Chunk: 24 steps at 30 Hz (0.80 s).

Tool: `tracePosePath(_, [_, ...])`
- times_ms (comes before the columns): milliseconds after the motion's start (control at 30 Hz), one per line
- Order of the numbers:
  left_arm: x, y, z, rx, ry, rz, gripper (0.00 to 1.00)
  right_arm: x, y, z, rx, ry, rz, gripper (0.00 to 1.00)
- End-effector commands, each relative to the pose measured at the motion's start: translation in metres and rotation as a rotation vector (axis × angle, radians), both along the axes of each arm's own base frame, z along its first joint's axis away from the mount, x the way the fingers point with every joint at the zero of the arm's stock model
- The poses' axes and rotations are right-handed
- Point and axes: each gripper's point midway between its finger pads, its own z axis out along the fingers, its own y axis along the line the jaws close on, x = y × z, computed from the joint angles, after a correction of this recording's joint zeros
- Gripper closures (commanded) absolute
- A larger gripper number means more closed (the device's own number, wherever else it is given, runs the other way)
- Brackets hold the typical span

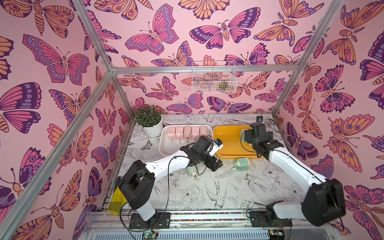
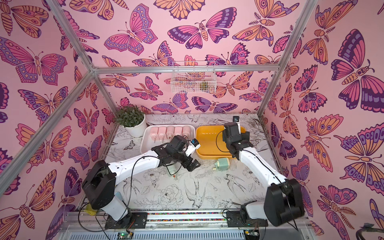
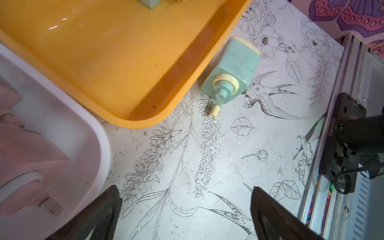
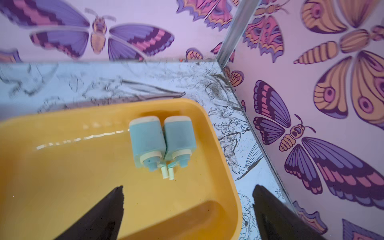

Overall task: Place the pencil sharpeners by color into the storage box
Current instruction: Pick up the pencil sharpener from the center of the board.

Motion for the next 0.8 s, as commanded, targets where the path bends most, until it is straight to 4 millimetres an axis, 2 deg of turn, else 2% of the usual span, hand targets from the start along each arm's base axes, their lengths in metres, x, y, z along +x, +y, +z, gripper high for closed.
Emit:
tracePosePath(0, [-0.01, -0.015, 0.003, 0.041, -0.045, -0.065, 0.0, -0.004, -0.012, 0.013, 0.13, -0.134, -0.067, 0.01])
tracePosePath(100, [-0.019, -0.039, -0.002, 0.045, -0.024, -0.111, 0.0, -0.016, -0.011, -0.004, 0.151, -0.041, -0.03, 0.01])
tracePosePath(200, [-0.02, -0.057, -0.011, 0.071, 0.003, -0.126, 0.0, -0.032, 0.008, -0.023, 0.313, 0.099, 0.052, 0.01])
tracePosePath(300, [-0.021, -0.062, -0.004, 0.047, 0.01, -0.137, 0.0, -0.058, 0.033, -0.041, 0.5, 0.235, 0.101, 0.01])
tracePosePath(367, [-0.019, -0.056, -0.002, 0.059, -0.019, -0.131, 0.0, -0.076, 0.034, -0.055, 0.601, 0.283, 0.017, 0.01])
tracePosePath(500, [-0.01, -0.032, -0.01, 0.142, -0.092, -0.061, 0.0, -0.102, 0.038, -0.076, 0.791, 0.32, -0.13, 0.01])
tracePosePath(600, [-0.01, -0.017, -0.014, 0.183, -0.132, -0.053, 0.0, -0.12, 0.038, -0.089, 0.793, 0.364, -0.286, 0.01])
tracePosePath(667, [-0.009, -0.011, -0.016, 0.199, -0.149, -0.049, 0.0, -0.124, 0.043, -0.09, 0.763, 0.335, -0.339, 0.01])
tracePosePath(767, [-0.012, -0.009, -0.017, 0.189, -0.153, -0.065, 0.0, -0.117, 0.057, -0.095, 0.758, 0.304, -0.364, 0.01])
